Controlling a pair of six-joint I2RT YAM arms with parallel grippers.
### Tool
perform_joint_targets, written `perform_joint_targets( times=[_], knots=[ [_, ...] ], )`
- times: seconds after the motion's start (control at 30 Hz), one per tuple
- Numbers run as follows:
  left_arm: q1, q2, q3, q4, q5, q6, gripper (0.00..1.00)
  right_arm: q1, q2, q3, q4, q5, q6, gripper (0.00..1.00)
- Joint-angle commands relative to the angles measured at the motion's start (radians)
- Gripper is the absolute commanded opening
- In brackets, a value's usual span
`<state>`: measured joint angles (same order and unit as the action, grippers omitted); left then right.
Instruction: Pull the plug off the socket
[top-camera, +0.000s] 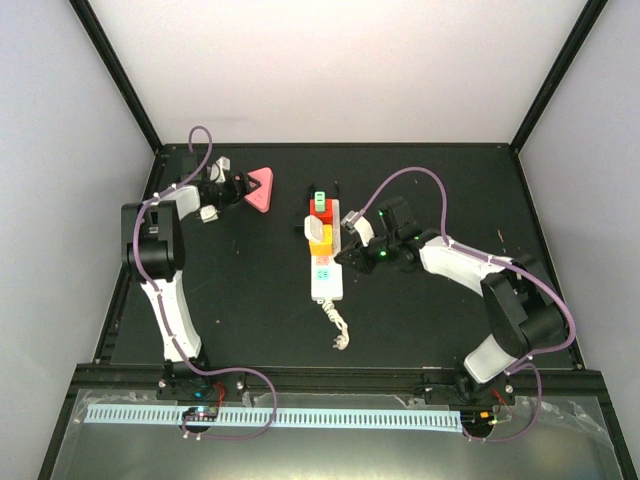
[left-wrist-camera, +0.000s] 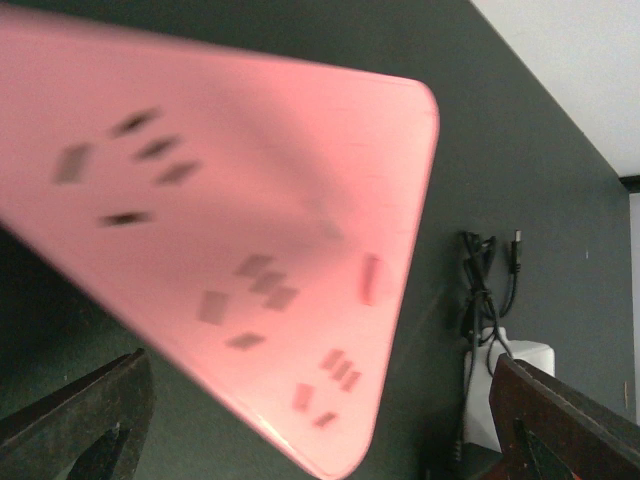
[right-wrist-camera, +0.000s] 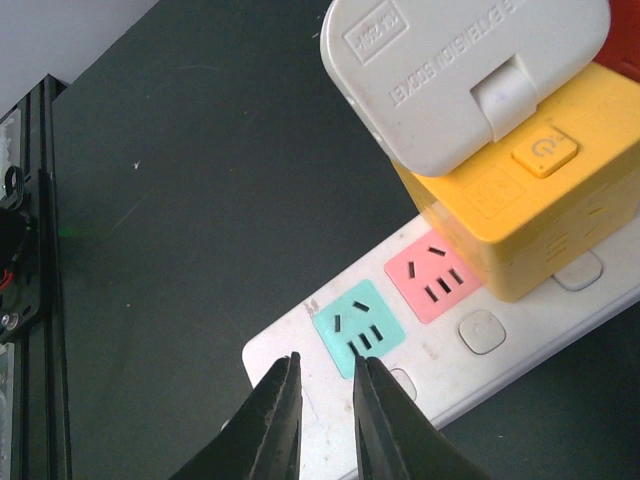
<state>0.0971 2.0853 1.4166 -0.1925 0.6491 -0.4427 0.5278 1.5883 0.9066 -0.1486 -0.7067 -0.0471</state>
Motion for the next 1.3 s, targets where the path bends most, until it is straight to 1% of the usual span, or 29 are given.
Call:
perform_joint_targets(
  times=[0.0, 0.1, 0.2, 0.27, 0.37, 0.47, 0.6, 0.73, 0.97, 1.13, 1.27],
  knots=[
    [0.006, -0.124, -0.011, -0.047, -0.067, 0.065, 0.95, -0.019, -0.041, -0.005, 0.023, -0.003, -0.017, 0.21],
    [0.006, -0.178, -0.022, -0.079, -0.072, 0.108, 0.95, -0.028, -0.054, -0.009, 0.026, -0.009, -0.02, 0.21],
    [0.002, -0.231, -0.02, -0.118, -0.042, 0.187, 0.96, -0.039, -0.065, -0.013, 0.028, -0.011, -0.022, 0.22],
    [-0.002, -0.255, -0.013, -0.149, 0.017, 0.279, 0.97, -0.046, -0.073, -0.016, 0.032, -0.011, -0.022, 0.22],
    [-0.009, -0.278, 0.015, -0.237, 0.103, 0.419, 0.98, -0.051, -0.083, -0.022, 0.034, -0.011, -0.02, 0.23],
    [-0.036, -0.311, 0.026, -0.316, 0.079, 0.477, 0.97, -0.055, -0.092, -0.024, 0.036, -0.007, -0.019, 0.24],
    [-0.104, -0.392, -0.008, -0.378, 0.015, 0.528, 0.96, -0.059, -0.092, -0.025, 0.04, -0.005, -0.017, 0.25],
    [-0.191, -0.474, -0.062, -0.407, -0.071, 0.532, 0.95, -0.07, -0.096, -0.022, 0.04, -0.005, -0.017, 0.25],
    [-0.338, -0.582, -0.126, -0.458, -0.156, 0.5, 0.92, -0.111, -0.115, -0.023, 0.041, -0.01, -0.014, 0.25],
    [-0.428, -0.574, -0.139, -0.508, -0.239, 0.435, 0.92, -0.137, -0.129, -0.027, 0.048, -0.024, -0.008, 0.26],
    [-0.479, -0.567, -0.177, -0.482, -0.29, 0.371, 0.92, -0.144, -0.133, -0.028, 0.053, -0.033, -0.005, 0.26]
  ],
)
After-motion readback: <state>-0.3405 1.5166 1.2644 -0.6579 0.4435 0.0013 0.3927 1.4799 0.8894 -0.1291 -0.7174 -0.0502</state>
